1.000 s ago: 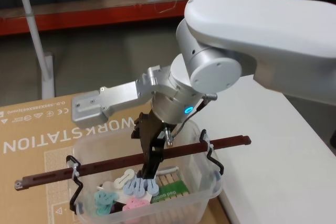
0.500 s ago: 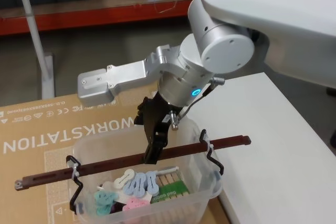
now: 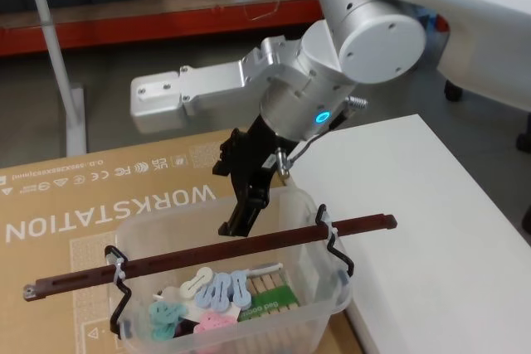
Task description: Use one hand to grasp the basket and place it at the designated location.
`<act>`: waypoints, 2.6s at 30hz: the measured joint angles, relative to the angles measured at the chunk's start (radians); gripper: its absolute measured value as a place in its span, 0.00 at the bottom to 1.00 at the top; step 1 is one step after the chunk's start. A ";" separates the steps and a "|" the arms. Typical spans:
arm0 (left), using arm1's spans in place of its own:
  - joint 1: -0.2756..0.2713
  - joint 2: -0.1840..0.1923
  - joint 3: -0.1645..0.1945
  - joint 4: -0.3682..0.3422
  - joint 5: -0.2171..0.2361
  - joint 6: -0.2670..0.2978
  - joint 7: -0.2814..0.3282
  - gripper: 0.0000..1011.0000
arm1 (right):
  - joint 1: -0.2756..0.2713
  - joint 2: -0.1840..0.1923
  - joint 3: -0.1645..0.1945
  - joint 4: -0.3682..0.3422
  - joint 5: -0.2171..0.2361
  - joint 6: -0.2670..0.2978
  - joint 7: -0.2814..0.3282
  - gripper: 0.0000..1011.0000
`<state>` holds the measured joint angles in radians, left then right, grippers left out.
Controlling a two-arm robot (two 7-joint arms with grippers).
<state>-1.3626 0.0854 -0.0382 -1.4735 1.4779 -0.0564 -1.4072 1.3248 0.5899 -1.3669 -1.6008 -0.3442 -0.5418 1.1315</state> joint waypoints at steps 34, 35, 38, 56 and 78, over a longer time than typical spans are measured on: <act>0.000 0.000 0.000 0.000 0.000 0.000 0.000 0.00 | -0.012 -0.023 0.003 -0.005 -0.009 -0.016 -0.003 0.99; 0.000 0.000 0.000 0.000 0.000 0.000 0.000 0.00 | -0.014 -0.027 -0.003 -0.006 -0.012 -0.016 -0.003 0.99; 0.000 0.000 0.000 0.000 0.000 0.000 0.000 0.00 | -0.016 -0.035 -0.015 -0.006 -0.020 -0.017 -0.002 0.99; 0.000 0.000 0.001 0.000 0.000 0.000 0.000 0.00 | -0.030 -0.068 -0.079 0.016 -0.071 -0.019 -0.001 0.99; 0.000 0.000 0.000 0.000 0.000 0.000 0.000 0.00 | -0.043 -0.098 -0.119 0.055 -0.104 -0.017 -0.007 0.99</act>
<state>-1.3626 0.0854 -0.0380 -1.4735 1.4779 -0.0564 -1.4072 1.2821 0.4922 -1.4863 -1.5462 -0.4486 -0.5586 1.1248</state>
